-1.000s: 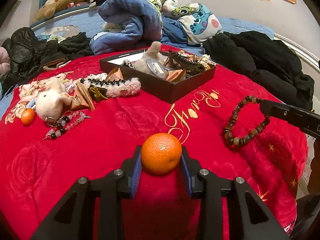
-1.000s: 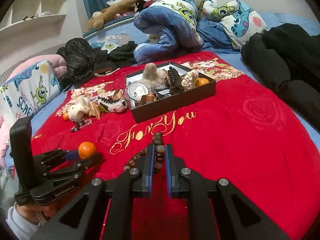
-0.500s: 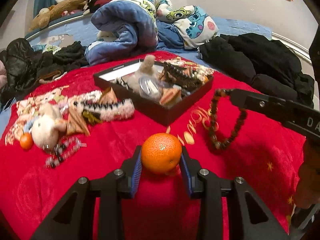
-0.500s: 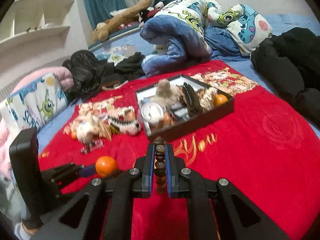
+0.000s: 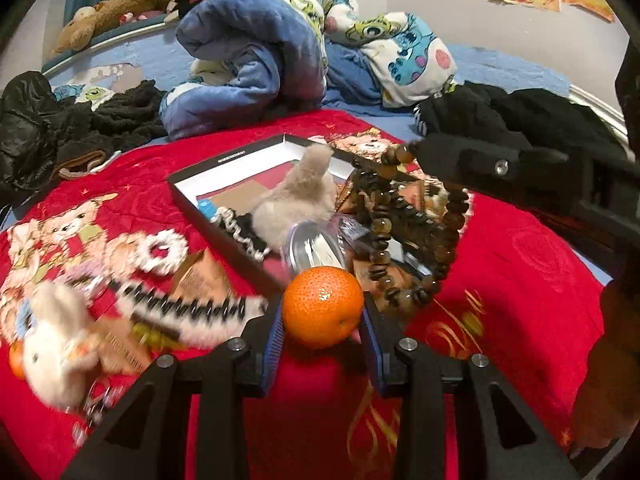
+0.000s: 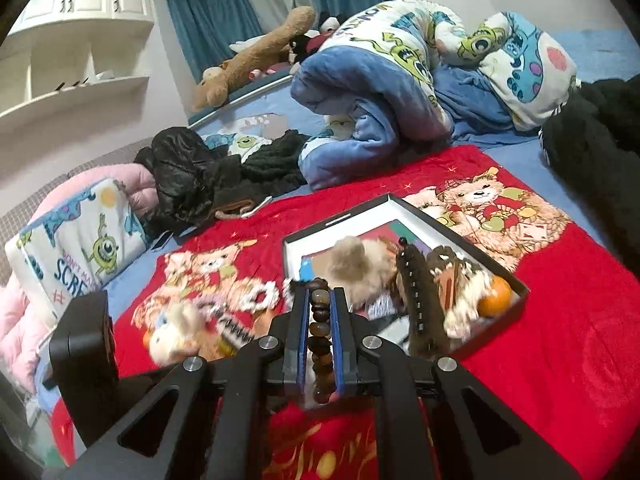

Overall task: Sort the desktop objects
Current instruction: 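Carry the orange with the left tool while the right tool carries the bracelet over the box, then lower the bracelet into the box and open the right tool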

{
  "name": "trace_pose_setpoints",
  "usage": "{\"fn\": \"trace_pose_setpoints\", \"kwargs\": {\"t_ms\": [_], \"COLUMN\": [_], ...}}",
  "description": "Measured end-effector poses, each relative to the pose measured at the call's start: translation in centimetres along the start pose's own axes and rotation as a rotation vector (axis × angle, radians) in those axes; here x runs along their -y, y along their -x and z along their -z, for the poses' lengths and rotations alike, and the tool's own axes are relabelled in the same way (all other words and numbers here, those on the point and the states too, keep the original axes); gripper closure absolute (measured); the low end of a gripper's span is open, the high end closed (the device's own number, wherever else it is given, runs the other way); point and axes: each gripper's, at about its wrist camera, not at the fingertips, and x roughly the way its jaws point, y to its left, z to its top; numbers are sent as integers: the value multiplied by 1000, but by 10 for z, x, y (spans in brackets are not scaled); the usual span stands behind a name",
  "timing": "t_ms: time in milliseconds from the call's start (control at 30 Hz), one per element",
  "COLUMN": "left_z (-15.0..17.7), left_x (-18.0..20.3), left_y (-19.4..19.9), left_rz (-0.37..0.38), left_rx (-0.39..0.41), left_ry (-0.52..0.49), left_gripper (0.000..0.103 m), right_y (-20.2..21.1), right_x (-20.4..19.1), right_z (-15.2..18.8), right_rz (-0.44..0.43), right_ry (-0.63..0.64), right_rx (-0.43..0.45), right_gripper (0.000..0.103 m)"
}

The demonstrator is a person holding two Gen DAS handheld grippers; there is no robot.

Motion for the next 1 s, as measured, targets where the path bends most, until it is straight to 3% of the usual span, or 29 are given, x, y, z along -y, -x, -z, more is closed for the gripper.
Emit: {"fn": "trace_pose_setpoints", "kwargs": {"t_ms": [133, 267, 367, 500, 700, 833, 1000], "left_z": [-22, -48, -59, -49, -42, -38, -36], "left_x": [3, -5, -5, -6, 4, 4, 7], "left_y": [-22, -47, -61, -69, -59, -55, -54], "left_rz": [-38, -10, -30, -48, -82, -50, -61], "left_rx": [4, 2, 33, 63, 100, 98, 99], "left_ry": [-30, 14, 9, -2, -53, -50, -59], "left_gripper": [66, 66, 66, 66, 66, 66, 66], "right_y": [-22, -41, -49, -53, -66, -63, -65], "right_x": [11, 18, 23, 41, 51, 50, 49], "right_z": [-14, -35, -44, -32, -9, -7, -2], "right_rz": [-5, -11, -8, -25, 16, 17, 25], "right_ry": [-8, 4, 12, -18, -21, -13, -5], "right_rx": [-11, -5, 15, 26, -33, -28, -36], "right_gripper": [93, 93, 93, 93, 93, 93, 93]}}
